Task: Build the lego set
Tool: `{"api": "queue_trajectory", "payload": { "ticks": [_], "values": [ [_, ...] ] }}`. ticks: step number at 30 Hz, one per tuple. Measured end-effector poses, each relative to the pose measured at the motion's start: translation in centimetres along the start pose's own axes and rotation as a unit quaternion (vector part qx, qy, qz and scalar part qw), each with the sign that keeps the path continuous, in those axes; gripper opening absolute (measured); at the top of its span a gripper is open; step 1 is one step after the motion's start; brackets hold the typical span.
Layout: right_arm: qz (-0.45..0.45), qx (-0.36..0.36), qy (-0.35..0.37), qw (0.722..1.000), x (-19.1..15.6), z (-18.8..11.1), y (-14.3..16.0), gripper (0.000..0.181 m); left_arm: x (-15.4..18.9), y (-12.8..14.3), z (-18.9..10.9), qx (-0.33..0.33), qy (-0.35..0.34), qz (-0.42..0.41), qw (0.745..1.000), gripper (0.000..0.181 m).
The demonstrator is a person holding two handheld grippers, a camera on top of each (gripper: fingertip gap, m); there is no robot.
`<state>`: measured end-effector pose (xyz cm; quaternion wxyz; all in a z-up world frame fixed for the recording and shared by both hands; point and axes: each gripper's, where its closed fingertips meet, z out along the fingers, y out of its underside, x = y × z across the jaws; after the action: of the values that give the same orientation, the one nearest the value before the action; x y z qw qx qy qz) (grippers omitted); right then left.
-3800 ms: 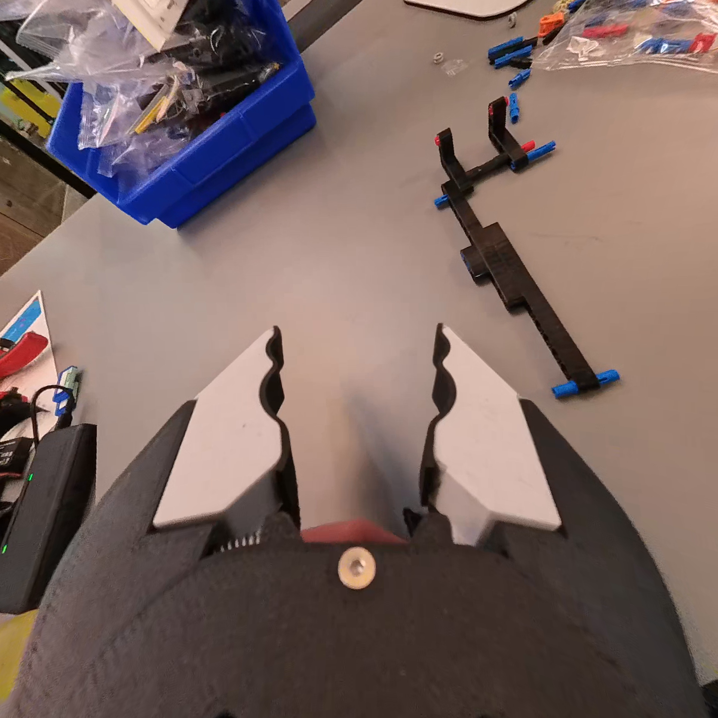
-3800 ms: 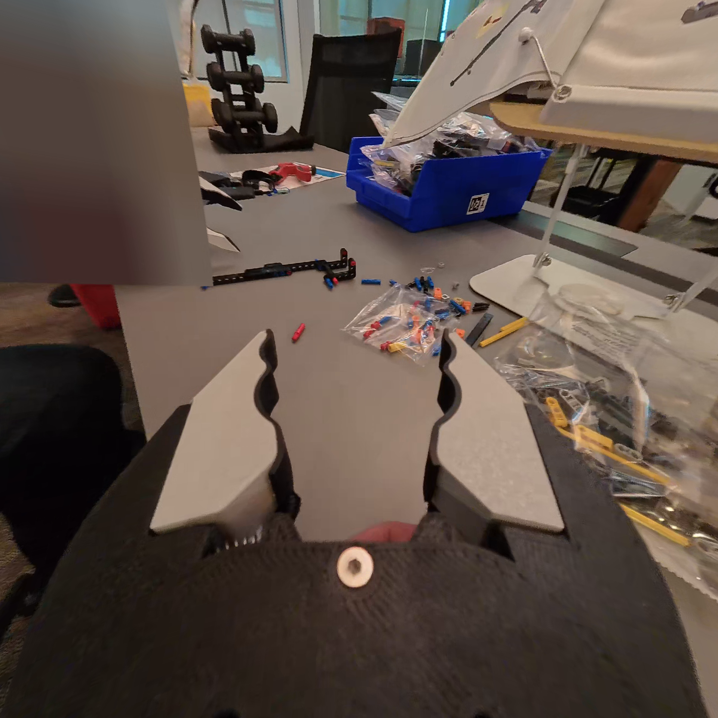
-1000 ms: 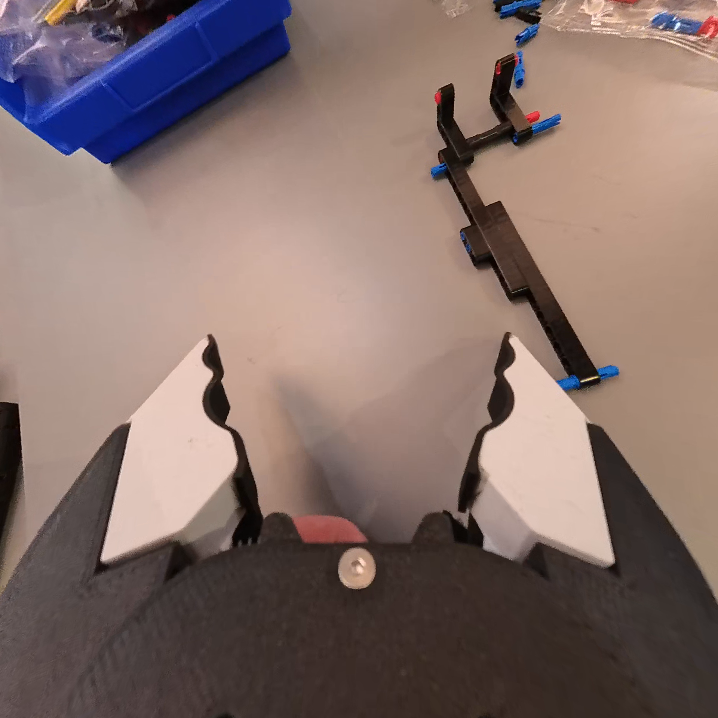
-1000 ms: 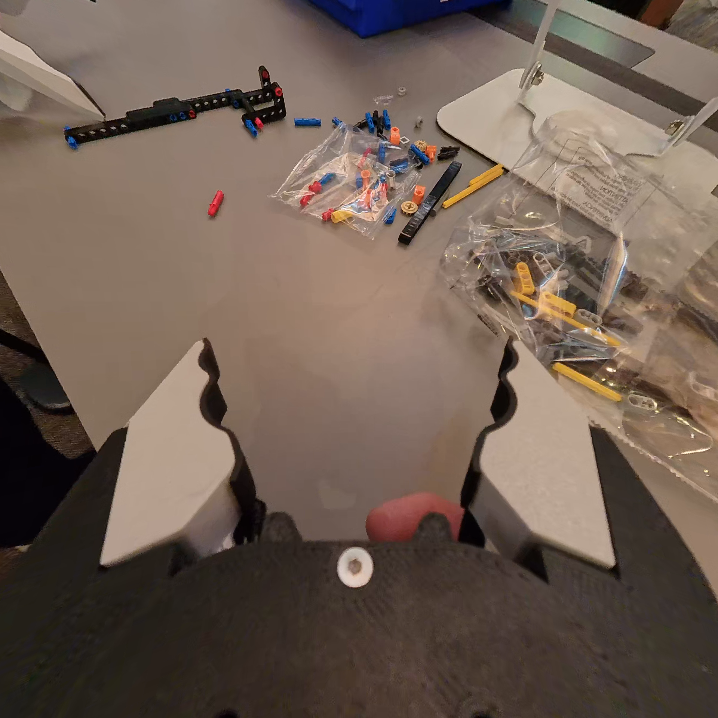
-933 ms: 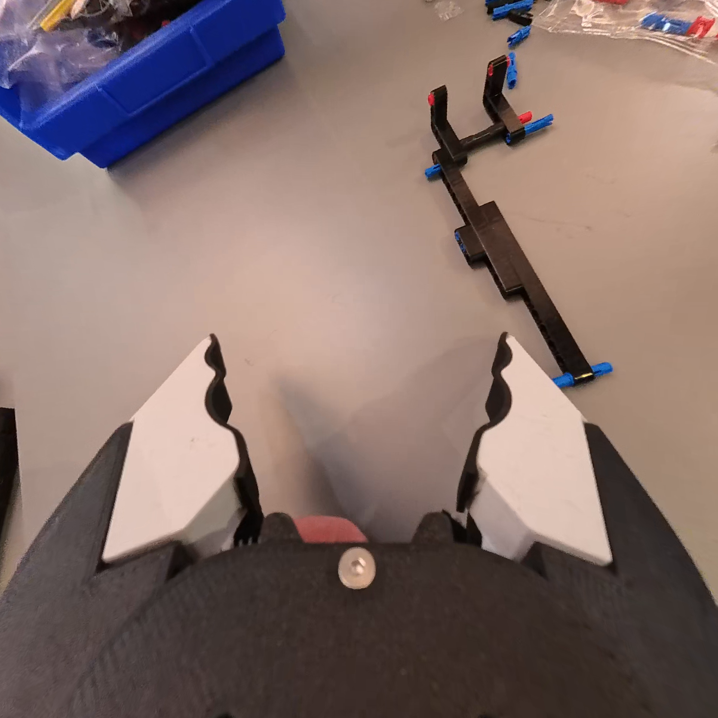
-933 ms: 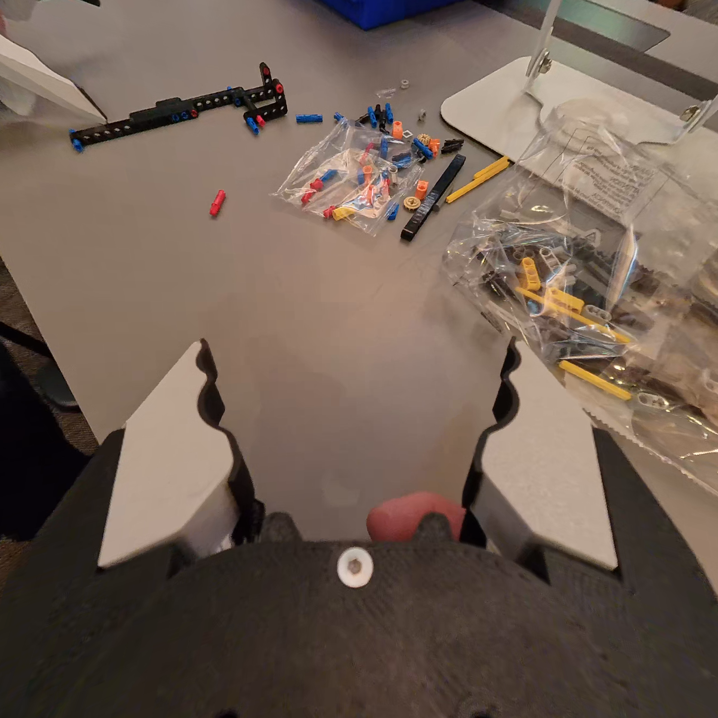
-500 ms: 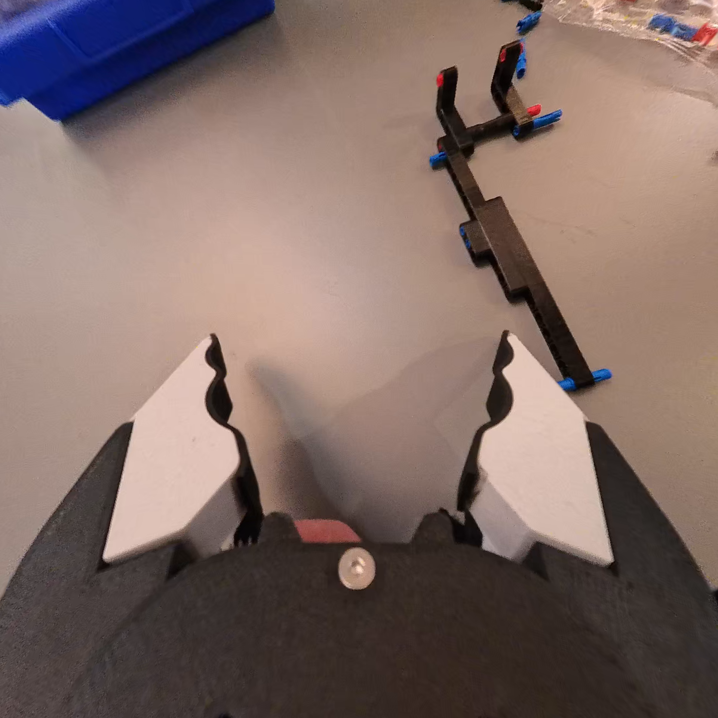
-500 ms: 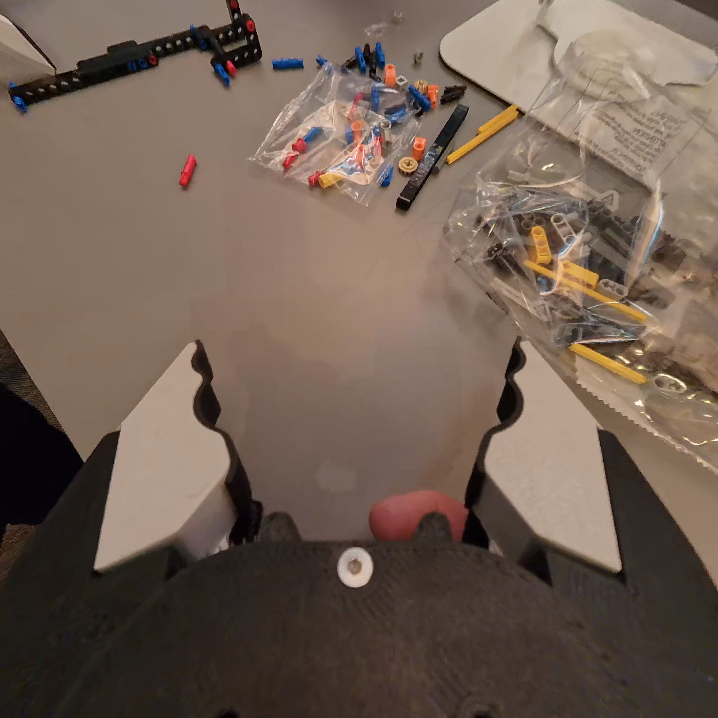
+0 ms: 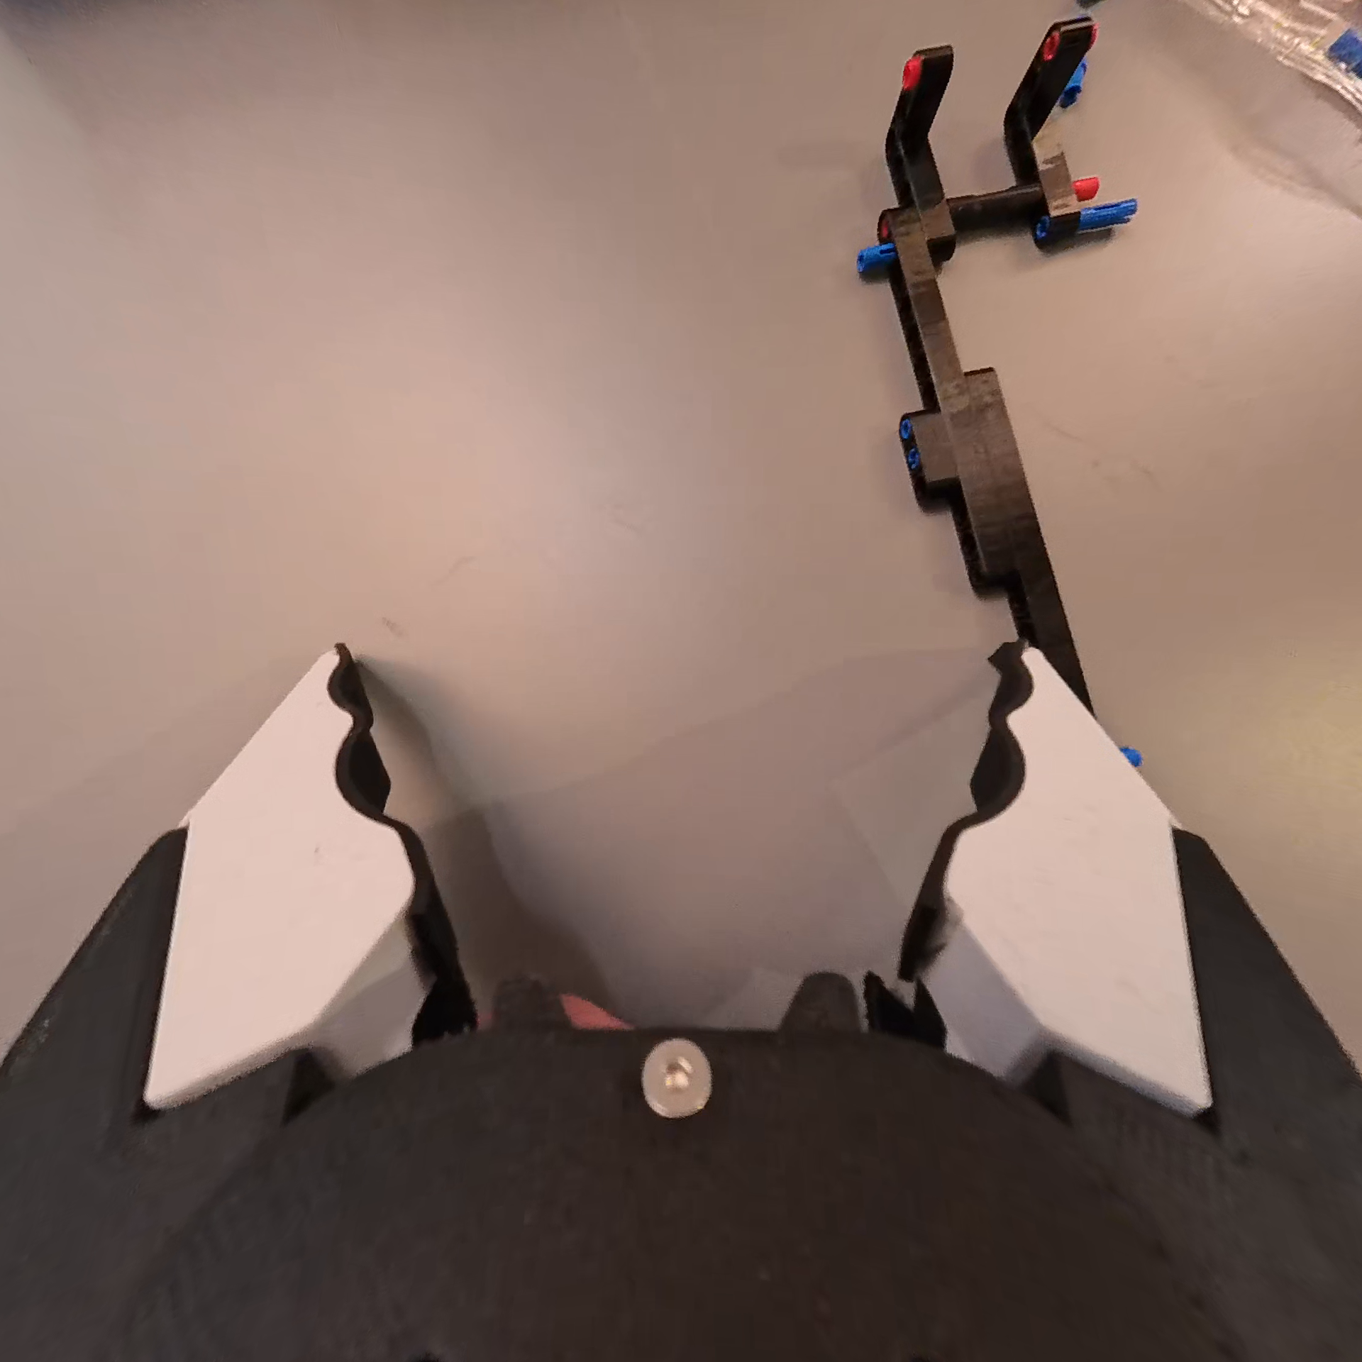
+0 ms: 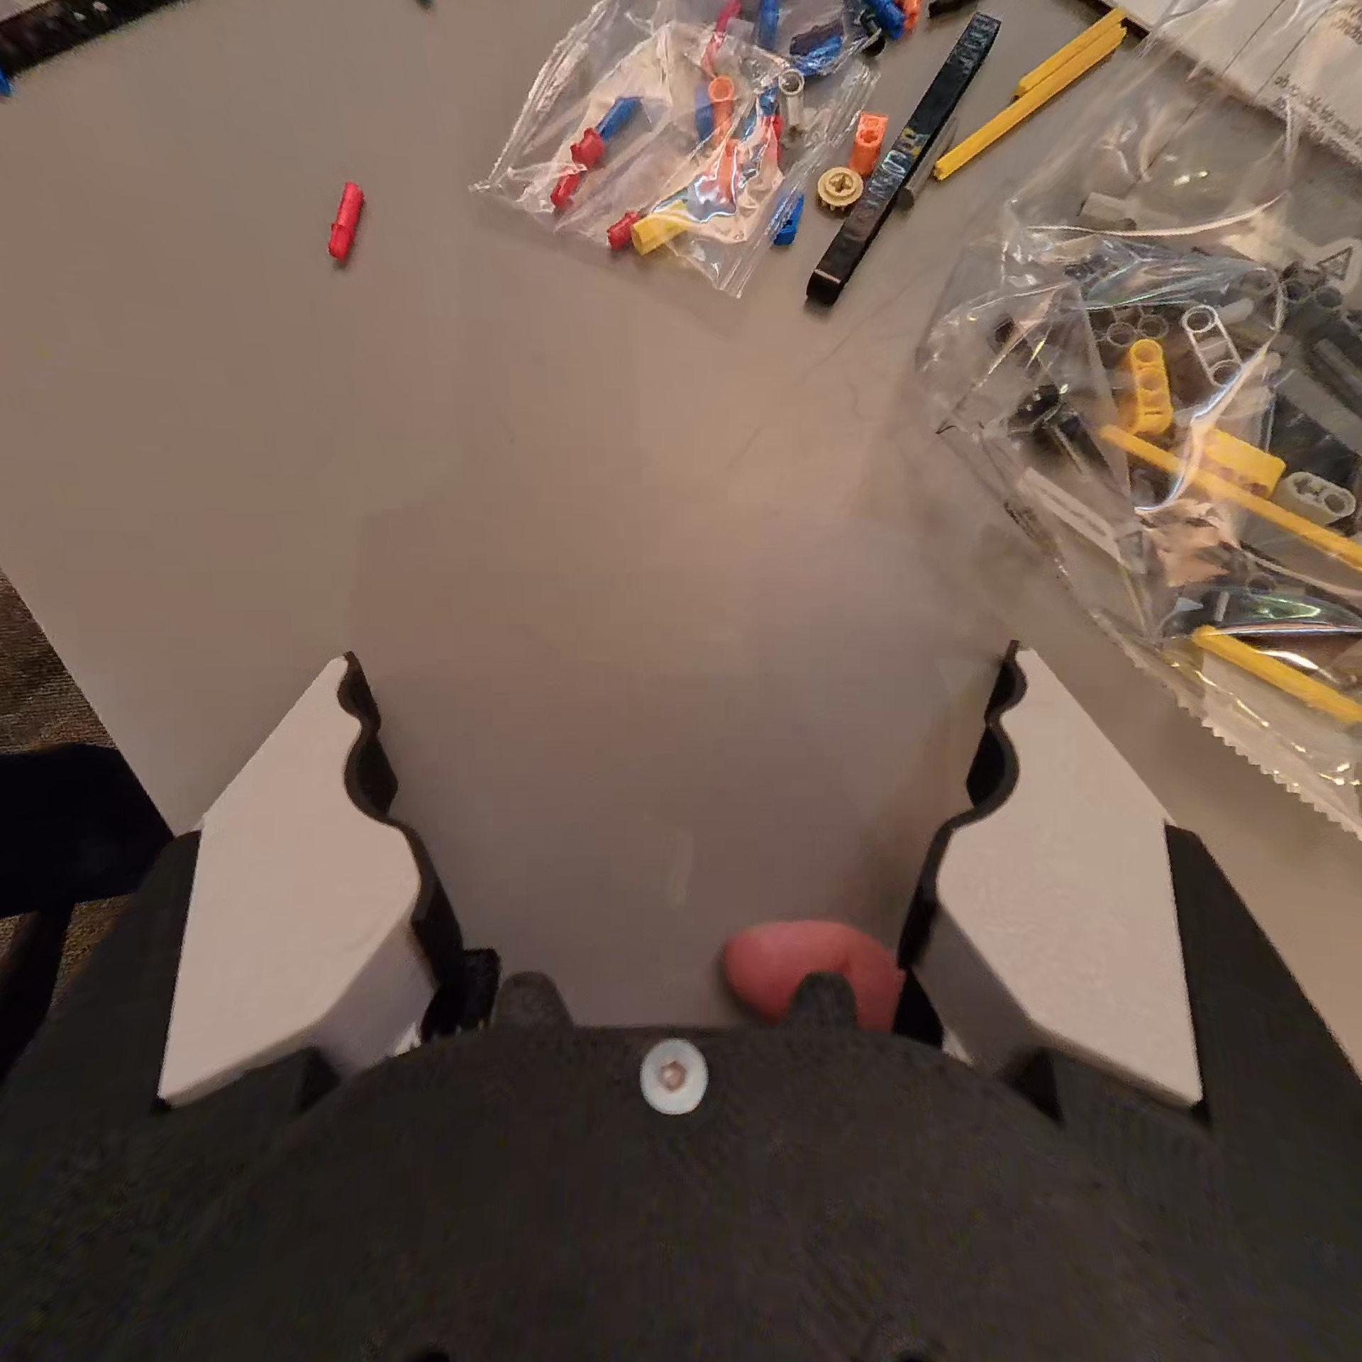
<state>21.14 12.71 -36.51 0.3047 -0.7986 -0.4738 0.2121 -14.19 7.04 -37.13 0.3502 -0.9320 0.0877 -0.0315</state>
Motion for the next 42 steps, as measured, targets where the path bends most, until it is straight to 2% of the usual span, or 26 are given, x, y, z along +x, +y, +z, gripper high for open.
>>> {"api": "queue_trajectory", "payload": {
  "ticks": [24,29,32,35,38,42],
  "values": [
    [-0.009,-0.022,0.015,1.0,0.0,0.6,0.1,0.157,-0.2,0.0,-0.1,0.007,0.005,-0.01,1.0,0.158],
    [-0.009,-0.061,0.005,0.998,-0.2,0.3,0.2,0.156,-0.2,0.0,-0.2,0.007,0.011,-0.01,1.0,0.158],
    [0.0,-0.089,-0.016,0.996,-0.4,-0.1,0.1,0.156,-0.6,-0.5,-0.6,0.015,0.019,-0.035,0.999,0.149],
    [-0.015,-0.105,-0.035,0.994,-1.3,-1.0,-0.4,0.156,-1.5,-1.1,-2.1,0.038,0.007,-0.081,0.996,0.143],
    [-0.043,-0.105,-0.068,0.991,-2.9,-2.0,-2.1,0.156,-1.8,-0.9,-5.7,0.065,-0.031,-0.109,0.991,0.136],
    [-0.124,-0.101,-0.148,0.976,-5.9,-3.0,-4.2,0.156,-0.1,2.1,-11.7,0.073,-0.09,-0.183,0.976,0.134]
  ]
}}
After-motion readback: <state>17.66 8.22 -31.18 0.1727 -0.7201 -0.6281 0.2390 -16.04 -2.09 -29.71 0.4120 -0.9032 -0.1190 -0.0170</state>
